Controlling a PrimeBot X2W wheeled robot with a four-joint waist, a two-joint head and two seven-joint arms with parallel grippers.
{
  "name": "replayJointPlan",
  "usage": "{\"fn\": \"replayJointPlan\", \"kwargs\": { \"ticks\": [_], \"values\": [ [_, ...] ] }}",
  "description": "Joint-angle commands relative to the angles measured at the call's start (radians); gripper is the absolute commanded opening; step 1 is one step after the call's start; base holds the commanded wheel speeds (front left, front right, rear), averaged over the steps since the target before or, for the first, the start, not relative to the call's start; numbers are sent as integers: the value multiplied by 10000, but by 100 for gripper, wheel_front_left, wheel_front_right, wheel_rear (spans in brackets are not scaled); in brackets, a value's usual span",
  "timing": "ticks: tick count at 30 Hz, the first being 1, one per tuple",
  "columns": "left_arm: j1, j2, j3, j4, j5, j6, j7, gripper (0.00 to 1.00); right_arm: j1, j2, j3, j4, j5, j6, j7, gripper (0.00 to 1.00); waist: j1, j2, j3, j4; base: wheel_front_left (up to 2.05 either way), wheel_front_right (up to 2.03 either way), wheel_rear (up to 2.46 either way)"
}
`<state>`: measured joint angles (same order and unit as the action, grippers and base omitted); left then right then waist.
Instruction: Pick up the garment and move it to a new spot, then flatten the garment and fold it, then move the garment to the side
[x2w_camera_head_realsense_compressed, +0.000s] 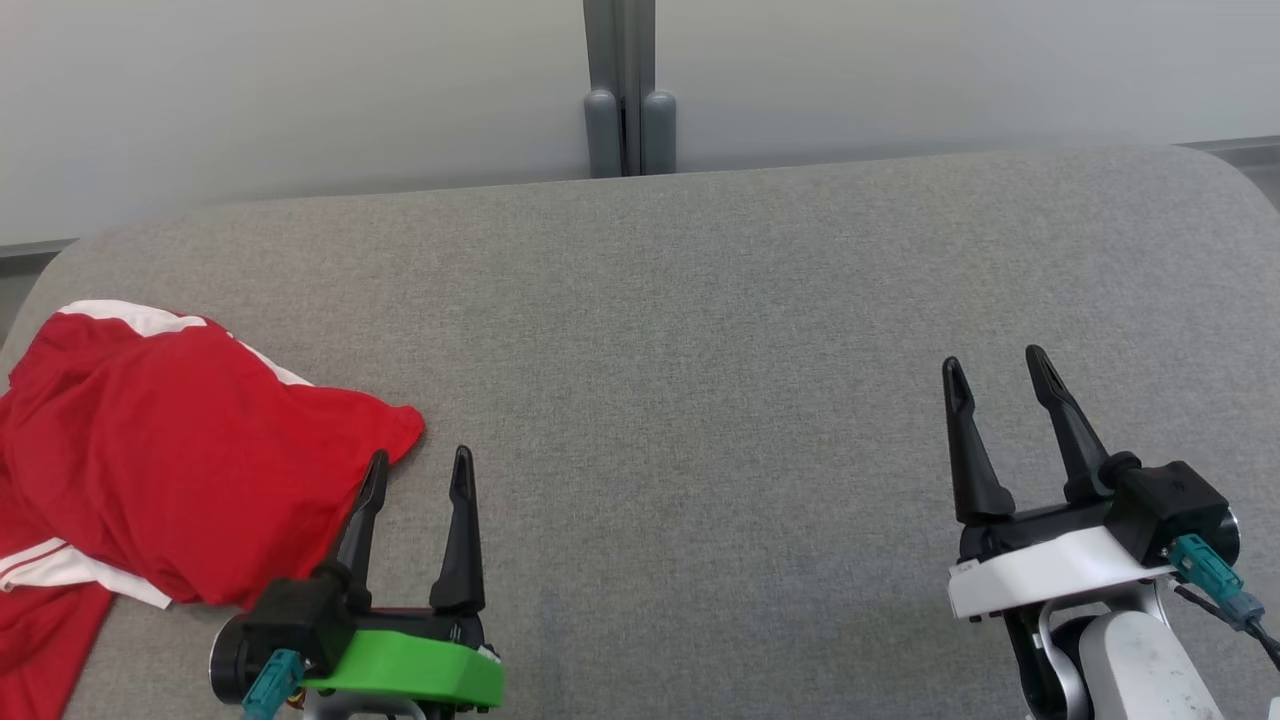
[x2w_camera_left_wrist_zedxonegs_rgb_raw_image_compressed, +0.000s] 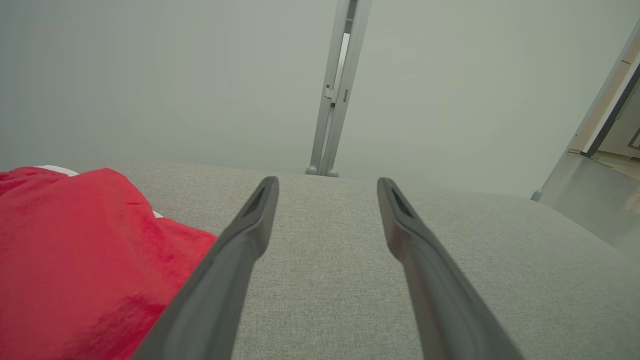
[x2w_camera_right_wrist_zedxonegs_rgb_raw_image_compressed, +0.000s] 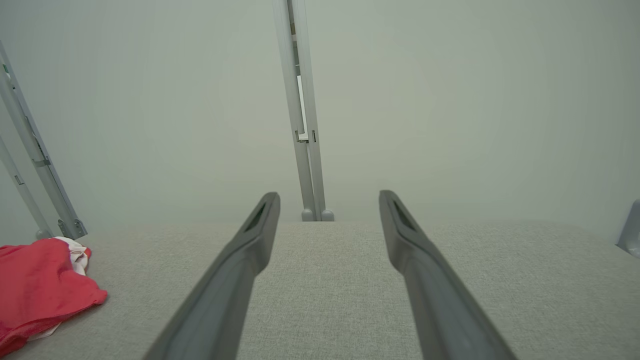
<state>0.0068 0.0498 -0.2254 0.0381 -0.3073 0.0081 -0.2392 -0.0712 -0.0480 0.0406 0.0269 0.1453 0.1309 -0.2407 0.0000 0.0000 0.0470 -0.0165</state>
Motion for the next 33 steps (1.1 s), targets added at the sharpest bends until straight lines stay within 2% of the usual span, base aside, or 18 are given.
{"fn": "replayJointPlan", "kwargs": {
  "ticks": [1,11,28,33],
  "values": [
    [144,11,1,9,10,23,-105,100,92,-36,15,-59,-29,-3,-88,100,0,0,-16,-20,0,0,0],
    [260,16,-207,229,452,142,-289,100,235,-38,49,45,-195,-3,-269,100,0,0,-8,-77,0,0,0],
    [247,15,-167,373,337,124,-269,100,228,-38,29,174,-165,-3,-252,100,0,0,-26,-30,0,0,0],
    [213,15,-164,418,300,188,-256,100,287,-37,53,173,-147,-3,-252,100,0,0,-19,213,0,0,0]
  ]
}}
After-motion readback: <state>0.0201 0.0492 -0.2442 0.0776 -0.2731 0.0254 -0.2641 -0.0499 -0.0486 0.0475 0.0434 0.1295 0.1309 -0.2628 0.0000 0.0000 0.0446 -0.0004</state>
